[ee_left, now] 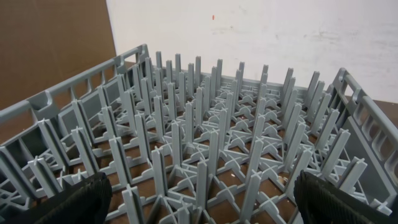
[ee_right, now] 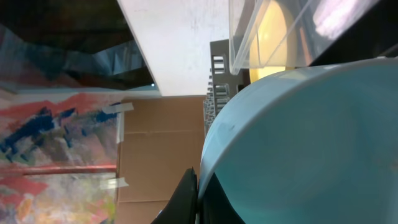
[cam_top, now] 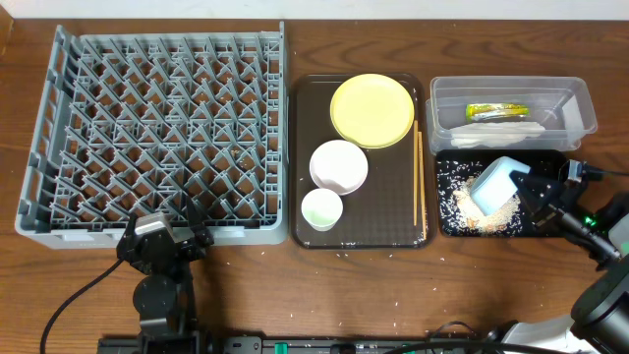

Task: Sort waste into correct bins and load items into the dishwasher
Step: 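Tip the blue bowl to pour rice onto the black tray, then set the empty blue bowl back on the brown tray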

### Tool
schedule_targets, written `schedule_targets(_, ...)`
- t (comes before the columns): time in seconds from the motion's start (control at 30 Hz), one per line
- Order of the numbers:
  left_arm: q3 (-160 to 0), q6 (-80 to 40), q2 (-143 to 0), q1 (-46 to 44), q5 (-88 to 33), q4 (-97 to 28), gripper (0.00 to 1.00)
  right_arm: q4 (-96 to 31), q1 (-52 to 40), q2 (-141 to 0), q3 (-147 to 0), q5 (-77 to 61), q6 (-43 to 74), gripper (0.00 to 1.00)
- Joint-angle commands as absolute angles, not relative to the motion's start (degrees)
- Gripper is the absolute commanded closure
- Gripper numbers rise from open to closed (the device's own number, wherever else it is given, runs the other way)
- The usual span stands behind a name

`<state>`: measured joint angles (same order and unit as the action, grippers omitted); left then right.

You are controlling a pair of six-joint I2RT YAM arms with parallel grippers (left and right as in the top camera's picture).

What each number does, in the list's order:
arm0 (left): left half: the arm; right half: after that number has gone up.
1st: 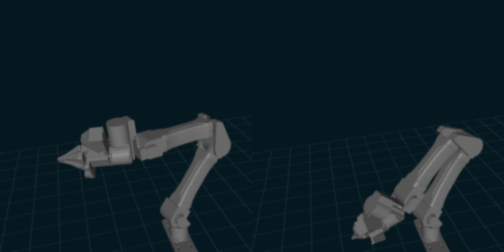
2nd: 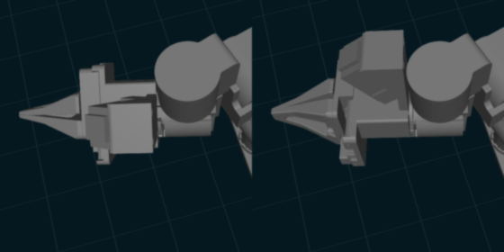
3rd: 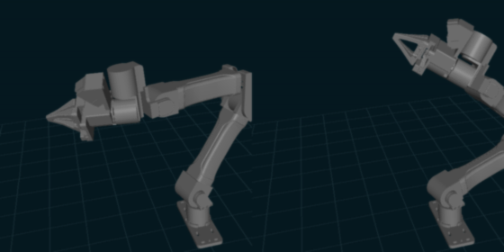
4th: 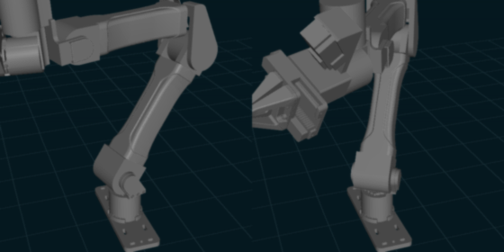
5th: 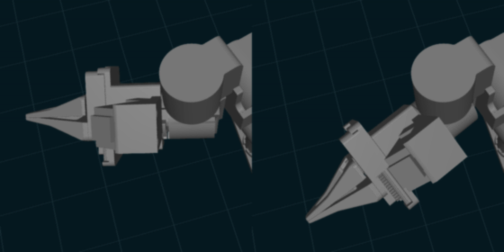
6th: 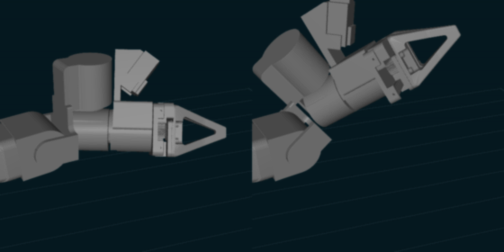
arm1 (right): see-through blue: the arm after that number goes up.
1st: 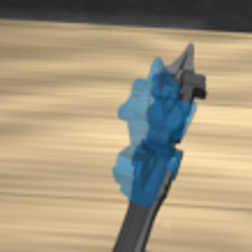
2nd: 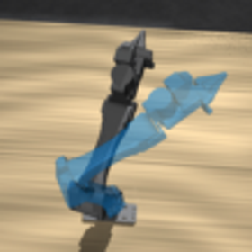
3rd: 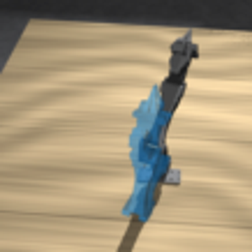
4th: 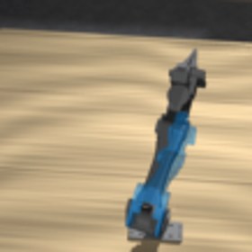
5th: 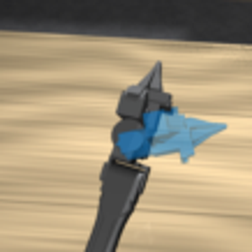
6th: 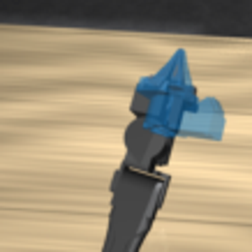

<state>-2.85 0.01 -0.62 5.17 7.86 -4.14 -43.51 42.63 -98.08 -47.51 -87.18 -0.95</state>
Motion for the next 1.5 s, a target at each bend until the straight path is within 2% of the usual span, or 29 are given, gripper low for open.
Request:
schedule_targets(0.0, -2.48, 0.21, -0.30, 5.41, 7.97, -4.08, 0.05, -43.81, 43.22, -97.49, -47.46, -89.41, -4.10, 0.99)
schedule_targets(0.43, -2.48, 0.21, -0.30, 5.41, 7.99, -4.05, 0.05, -47.83, 42.41, -95.00, -47.46, -89.21, -9.34, 0.99)
schedule_targets(0.57, -2.48, 0.21, -0.30, 5.41, 7.97, -4.05, 0.05, -49.98, 38.63, -88.75, -48.16, -82.32, -9.89, 0.99)
schedule_targets(0.7, -2.48, 0.21, -0.30, 5.41, 7.97, -4.05, 0.05, -50.02, 33.76, -80.97, -51.05, -73.30, -4.47, 0.99)
schedule_targets(0.8, -2.48, 0.21, -0.30, 5.41, 7.99, -4.08, 0.05, -50.72, 27.03, -74.83, -54.43, -64.69, -0.49, 0.99)
schedule_targets(0.9, -2.48, 0.21, -0.30, 5.41, 7.97, -4.05, 0.05, -51.27, 15.66, -70.35, -58.26, -52.82, 3.92, 0.99)
schedule_targets(1.2, -2.48, 0.21, -0.30, 5.41, 7.97, -4.08, 0.05, -50.33, -20.64, -72.62, -60.99, -10.61, 14.33, 0.99)
schedule_targets(1.3, -2.48, 0.21, -0.30, 5.41, 7.97, -4.08, 0.05, -48.75, -29.21, -77.08, -60.99, -4.03, 16.88, 0.99)
schedule_targets(1.47, -2.48, 0.21, -0.30, 5.41, 7.97, -4.05, 0.05, -46.85, -34.63, -85.56, -60.99, -2.15, 17.80, 0.99)
